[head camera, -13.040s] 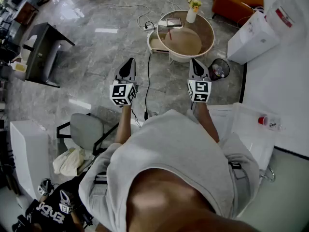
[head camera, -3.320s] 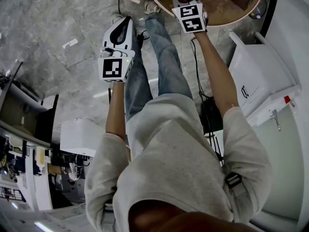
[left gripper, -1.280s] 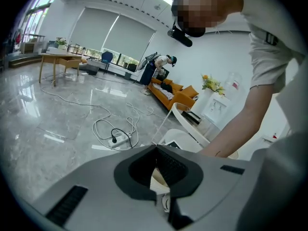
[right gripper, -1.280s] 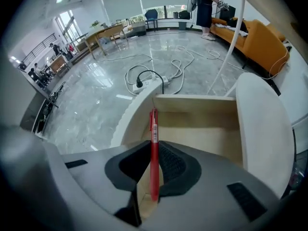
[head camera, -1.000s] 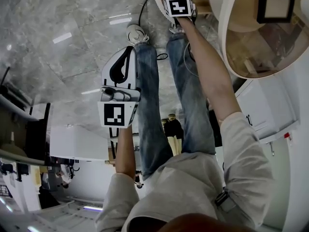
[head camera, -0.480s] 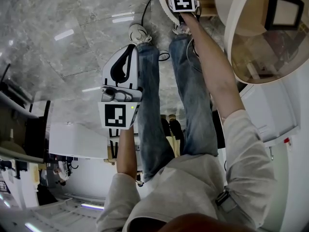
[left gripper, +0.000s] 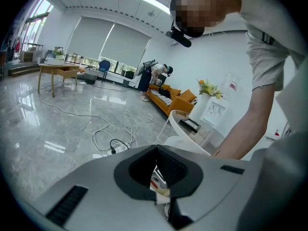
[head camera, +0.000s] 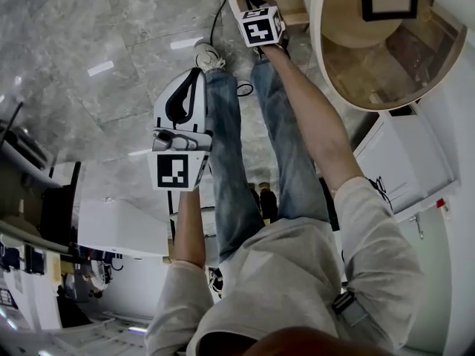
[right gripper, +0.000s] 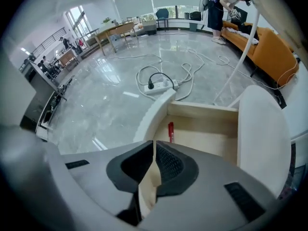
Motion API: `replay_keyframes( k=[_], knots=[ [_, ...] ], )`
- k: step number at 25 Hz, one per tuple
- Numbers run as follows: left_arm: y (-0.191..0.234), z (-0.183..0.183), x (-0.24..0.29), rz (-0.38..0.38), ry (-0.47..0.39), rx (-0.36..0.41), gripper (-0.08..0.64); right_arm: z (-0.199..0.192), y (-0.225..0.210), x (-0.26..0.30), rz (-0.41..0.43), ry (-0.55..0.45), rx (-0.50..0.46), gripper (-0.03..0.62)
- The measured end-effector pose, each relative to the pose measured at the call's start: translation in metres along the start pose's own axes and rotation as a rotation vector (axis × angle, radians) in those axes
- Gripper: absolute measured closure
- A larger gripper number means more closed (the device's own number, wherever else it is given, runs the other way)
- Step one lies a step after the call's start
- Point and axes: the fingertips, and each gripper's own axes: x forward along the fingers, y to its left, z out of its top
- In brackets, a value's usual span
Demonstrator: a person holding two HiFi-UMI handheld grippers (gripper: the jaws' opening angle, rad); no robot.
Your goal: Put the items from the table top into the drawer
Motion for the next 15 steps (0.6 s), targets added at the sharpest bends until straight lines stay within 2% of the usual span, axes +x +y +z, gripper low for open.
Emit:
replay_keyframes(
  k=[3, 9, 15],
  knots=[
    [-0.006, 0.018, -0.009, -0.002, -0.021, 0.008, 0.545, 0.011, 0.02, -0.038, 0.026, -0.044, -0.012, 0.558],
    [-0.019, 0.048, -0.031, -0.005, -0.06, 0.02, 0.545, 0.045, 0.063, -0.131, 0.104, -0.201, -0.056, 0.563],
    [-0.037, 0.062, -0.039, -0.011, -0.054, 0.041, 0.545, 0.069, 0.065, -0.214, 0.13, -0.332, -0.064, 0.565]
  ],
)
